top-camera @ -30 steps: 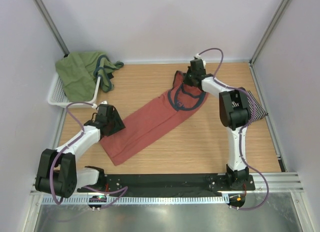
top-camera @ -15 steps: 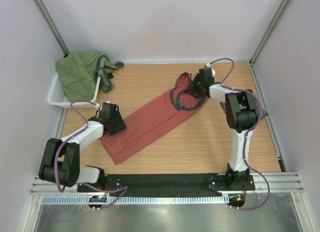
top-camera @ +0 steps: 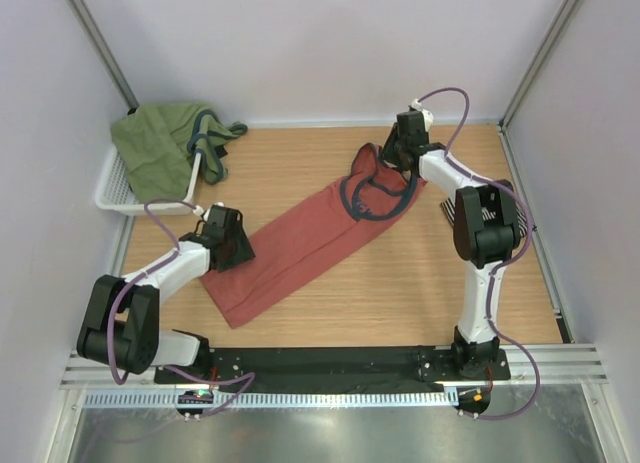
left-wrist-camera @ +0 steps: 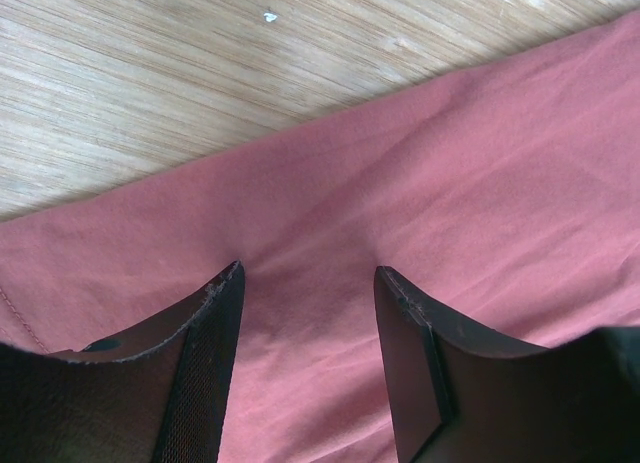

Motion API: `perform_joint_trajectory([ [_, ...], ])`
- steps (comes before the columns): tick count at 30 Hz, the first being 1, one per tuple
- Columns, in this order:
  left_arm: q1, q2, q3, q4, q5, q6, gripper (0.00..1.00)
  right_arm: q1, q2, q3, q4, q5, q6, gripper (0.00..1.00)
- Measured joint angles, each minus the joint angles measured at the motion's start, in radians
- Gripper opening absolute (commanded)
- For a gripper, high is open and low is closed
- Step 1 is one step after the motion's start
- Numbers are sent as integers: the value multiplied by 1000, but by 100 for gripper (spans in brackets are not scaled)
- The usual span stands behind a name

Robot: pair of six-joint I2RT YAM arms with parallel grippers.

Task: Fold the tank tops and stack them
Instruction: Fold the tank top

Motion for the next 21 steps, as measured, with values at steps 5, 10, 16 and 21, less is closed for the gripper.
perform_joint_trajectory([
  [5,-7,0,2,-2,-6,0,56,31,72,165,-51,30,-63,44],
  [10,-10,0,2,-2,-11,0,56,68,188,322,-94,81,-120,44],
  [16,-11,0,2,-6,-16,0,56,109,338,471,-193,180,-179,52],
  [21,-14,0,5,-10,-19,0,56,131,435,589,-258,268,-218,47],
])
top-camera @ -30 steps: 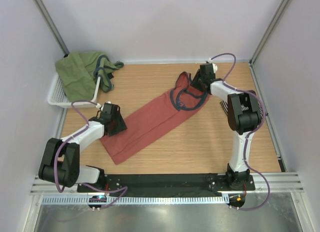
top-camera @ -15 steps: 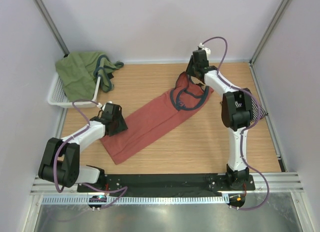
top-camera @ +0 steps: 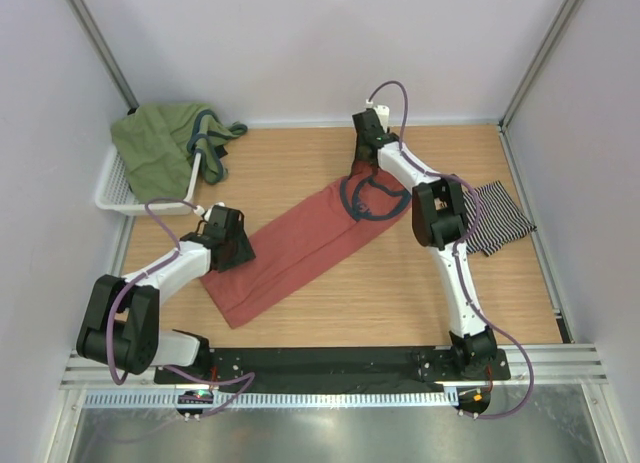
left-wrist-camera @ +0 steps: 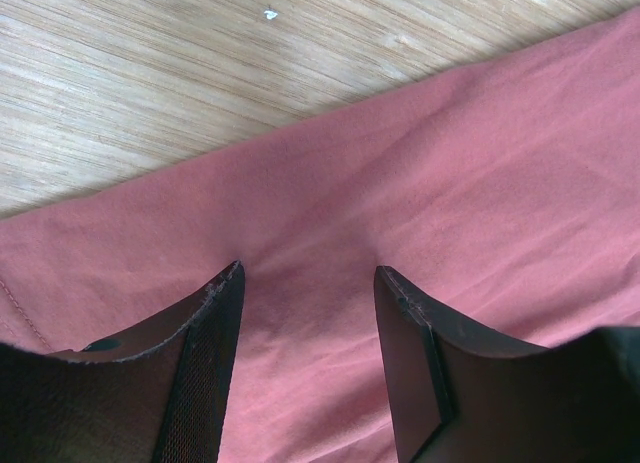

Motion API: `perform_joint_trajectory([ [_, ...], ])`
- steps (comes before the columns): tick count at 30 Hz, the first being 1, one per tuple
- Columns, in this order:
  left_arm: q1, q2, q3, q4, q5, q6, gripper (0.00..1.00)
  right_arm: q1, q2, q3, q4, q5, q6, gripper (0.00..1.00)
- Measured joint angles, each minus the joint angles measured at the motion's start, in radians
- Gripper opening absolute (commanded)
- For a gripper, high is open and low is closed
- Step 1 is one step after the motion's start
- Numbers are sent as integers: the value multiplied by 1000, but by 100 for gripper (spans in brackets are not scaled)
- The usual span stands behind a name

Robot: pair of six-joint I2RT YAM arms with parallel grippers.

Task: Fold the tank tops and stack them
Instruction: Fold the tank top

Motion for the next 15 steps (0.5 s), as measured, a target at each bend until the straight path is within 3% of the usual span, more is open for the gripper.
perform_joint_trajectory([
  [7,-2,0,1,-3,-5,0,56,14,19,33,-4,104,-56,43],
  [9,-2,0,1,-4,-7,0,56,15,29,63,-1,122,-72,28],
  [10,-2,0,1,-5,-7,0,56,15,35,79,3,129,-85,11],
  [12,-4,0,1,-7,-7,0,56,15,47,110,7,140,-103,2],
  [15,-8,1,2,-7,-8,0,56,15,53,122,13,158,-116,1],
])
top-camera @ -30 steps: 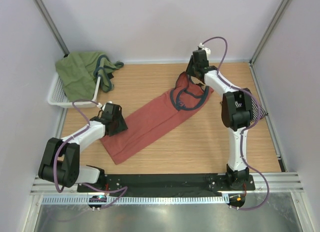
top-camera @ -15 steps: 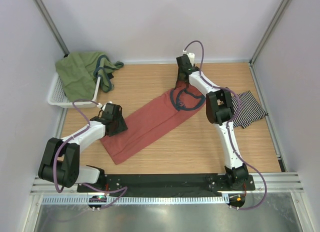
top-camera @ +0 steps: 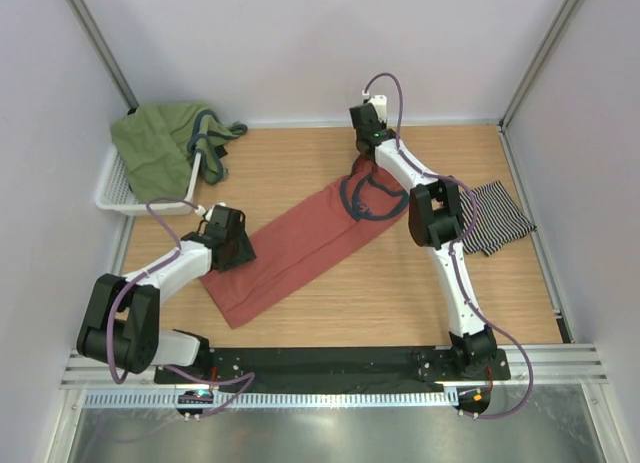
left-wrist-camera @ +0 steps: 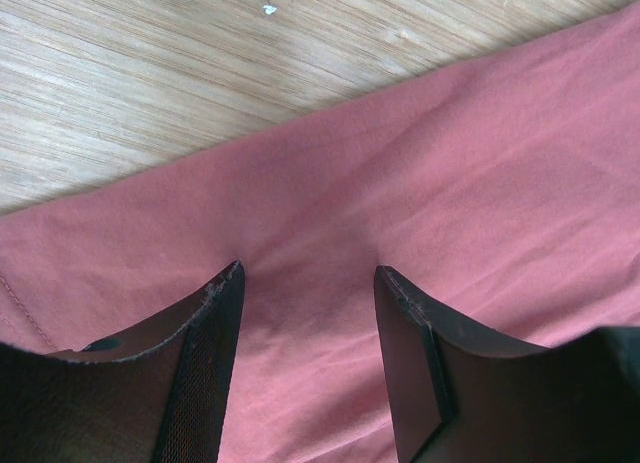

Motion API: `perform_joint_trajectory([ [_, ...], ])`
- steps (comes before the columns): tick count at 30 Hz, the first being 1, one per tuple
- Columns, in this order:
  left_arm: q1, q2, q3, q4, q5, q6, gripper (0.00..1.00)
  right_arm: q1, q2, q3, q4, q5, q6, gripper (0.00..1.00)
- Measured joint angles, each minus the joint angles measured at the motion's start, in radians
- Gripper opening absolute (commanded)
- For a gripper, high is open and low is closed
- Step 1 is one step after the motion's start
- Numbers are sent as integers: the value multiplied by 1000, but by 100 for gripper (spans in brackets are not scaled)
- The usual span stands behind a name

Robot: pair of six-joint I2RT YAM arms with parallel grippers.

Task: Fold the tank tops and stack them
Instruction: Fold the tank top

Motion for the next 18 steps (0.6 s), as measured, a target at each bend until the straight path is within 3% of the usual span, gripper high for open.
perform_joint_trajectory([
  [6,-2,11,7,-5,-1,0,56,-9,-15,-45,50,-16,-5,1],
  [14,-6,11,8,-8,-7,0,56,-84,-221,-438,231,-206,118,1],
  [18,-7,11,8,-9,-11,-1,57,-145,-301,-536,325,-288,190,1],
])
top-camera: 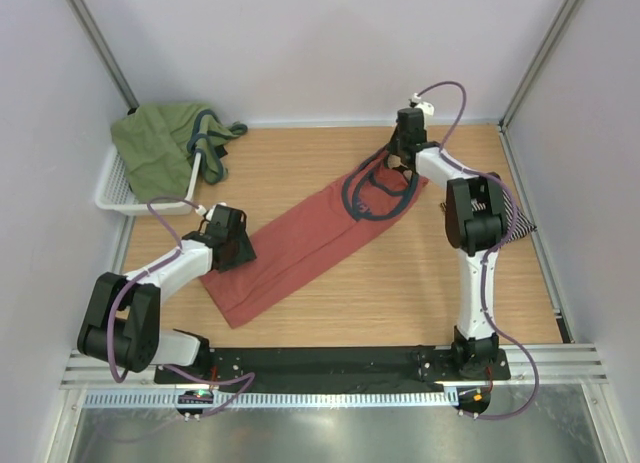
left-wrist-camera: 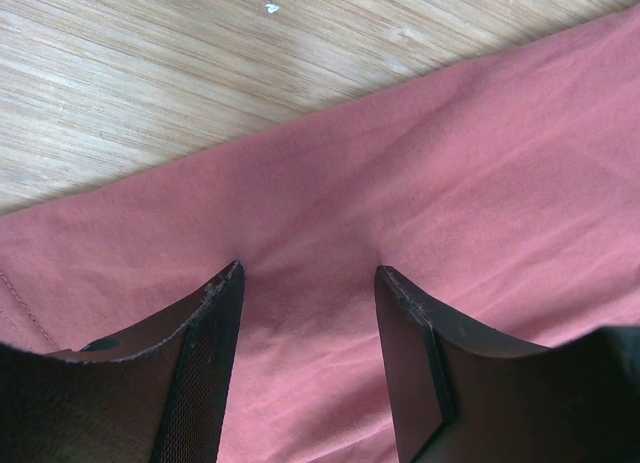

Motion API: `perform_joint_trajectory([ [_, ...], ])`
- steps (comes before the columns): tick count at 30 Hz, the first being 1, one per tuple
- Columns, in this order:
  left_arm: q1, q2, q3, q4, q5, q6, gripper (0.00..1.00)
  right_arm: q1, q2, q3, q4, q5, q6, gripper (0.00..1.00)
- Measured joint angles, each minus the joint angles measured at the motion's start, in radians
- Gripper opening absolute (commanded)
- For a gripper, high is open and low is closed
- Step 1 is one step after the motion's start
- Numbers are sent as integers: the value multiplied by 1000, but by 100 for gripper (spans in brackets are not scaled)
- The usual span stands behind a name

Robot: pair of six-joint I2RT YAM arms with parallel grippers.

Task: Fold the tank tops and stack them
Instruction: Fold the tank top

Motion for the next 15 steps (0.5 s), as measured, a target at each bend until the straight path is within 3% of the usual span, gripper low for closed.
perform_joint_trajectory([
  [5,0,0,1,-3,-7,0,57,-79,-38,-85,124,-144,118,1],
  [15,0,26,26,-19,-10,0,57,-160,-11,-116,155,-320,266,8],
])
